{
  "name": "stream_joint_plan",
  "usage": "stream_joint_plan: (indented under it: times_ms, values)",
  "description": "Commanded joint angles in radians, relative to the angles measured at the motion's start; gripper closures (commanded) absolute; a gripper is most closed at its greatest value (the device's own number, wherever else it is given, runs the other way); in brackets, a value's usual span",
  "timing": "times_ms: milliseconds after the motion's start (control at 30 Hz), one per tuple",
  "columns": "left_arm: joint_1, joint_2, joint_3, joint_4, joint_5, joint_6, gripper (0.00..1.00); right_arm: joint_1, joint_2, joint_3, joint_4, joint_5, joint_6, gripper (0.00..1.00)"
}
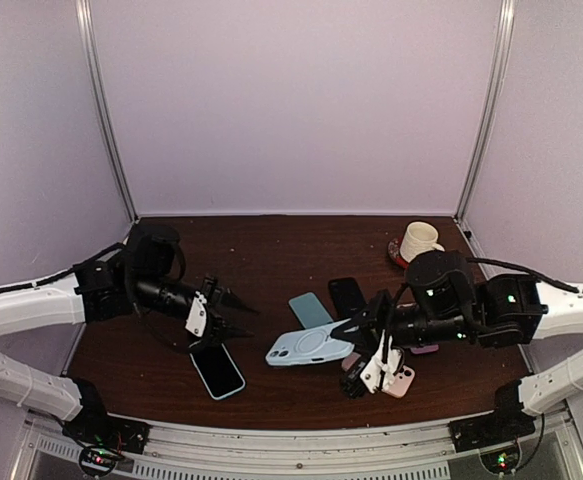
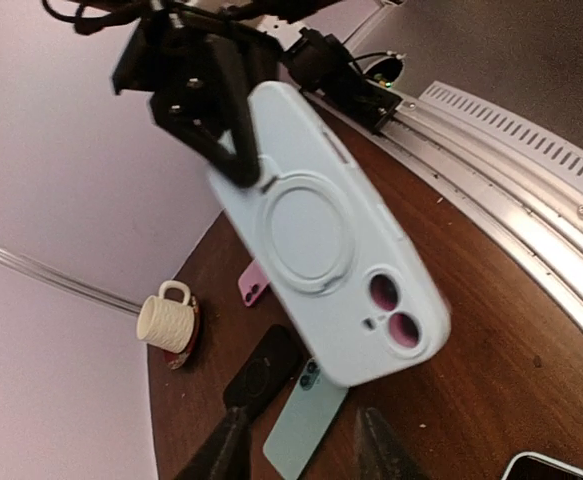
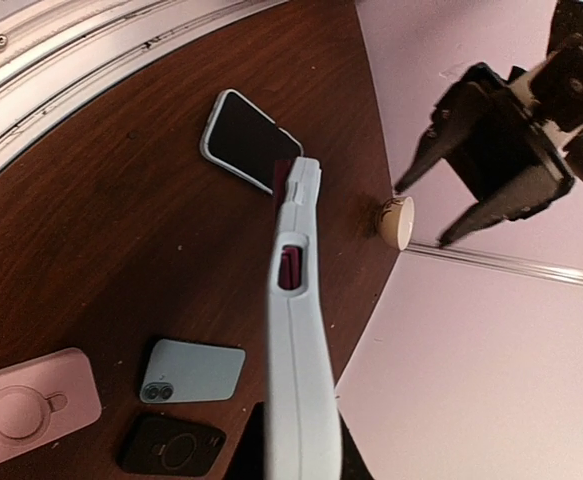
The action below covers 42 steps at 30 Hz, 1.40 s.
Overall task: Take the phone out of the phone case
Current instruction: Remove the top left corner of the phone from the phone case.
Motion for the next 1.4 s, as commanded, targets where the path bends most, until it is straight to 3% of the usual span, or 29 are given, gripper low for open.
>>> stream_joint_plan:
  times_ms: [0,267,500,600,767,1067,1367]
  values:
    - [0.041,-0.05,0.005,0.169,-0.037,-0.064,0.58,-0.004,-0.052,-0.037,-0.027,-0.003,0.069,1.0]
    - [0.064,-0.106,-0.059,0.301,-0.116,-0.07,0.56,-0.054,-0.17,-0.093,0.099,-0.047,0.215,1.0]
    - [0.065,-0.143,-0.096,0.411,-0.115,-0.123,0.36,-0.097,-0.259,-0.133,0.242,-0.15,0.369,1.0]
    - [0.065,-0.154,-0.093,0.417,-0.062,-0.154,0.32,-0.11,-0.283,-0.143,0.306,-0.206,0.442,1.0]
    - [0.065,-0.161,-0.083,0.439,0.048,-0.221,0.31,-0.119,-0.308,-0.162,0.444,-0.272,0.55,1.0]
    - [0.055,-0.149,-0.053,0.457,0.227,-0.305,0.33,-0.126,-0.29,-0.148,0.548,-0.37,0.672,1.0]
    - [-0.009,-0.119,-0.052,0.538,0.245,-0.393,0.41,-0.127,-0.239,-0.123,0.577,-0.417,0.702,1.0]
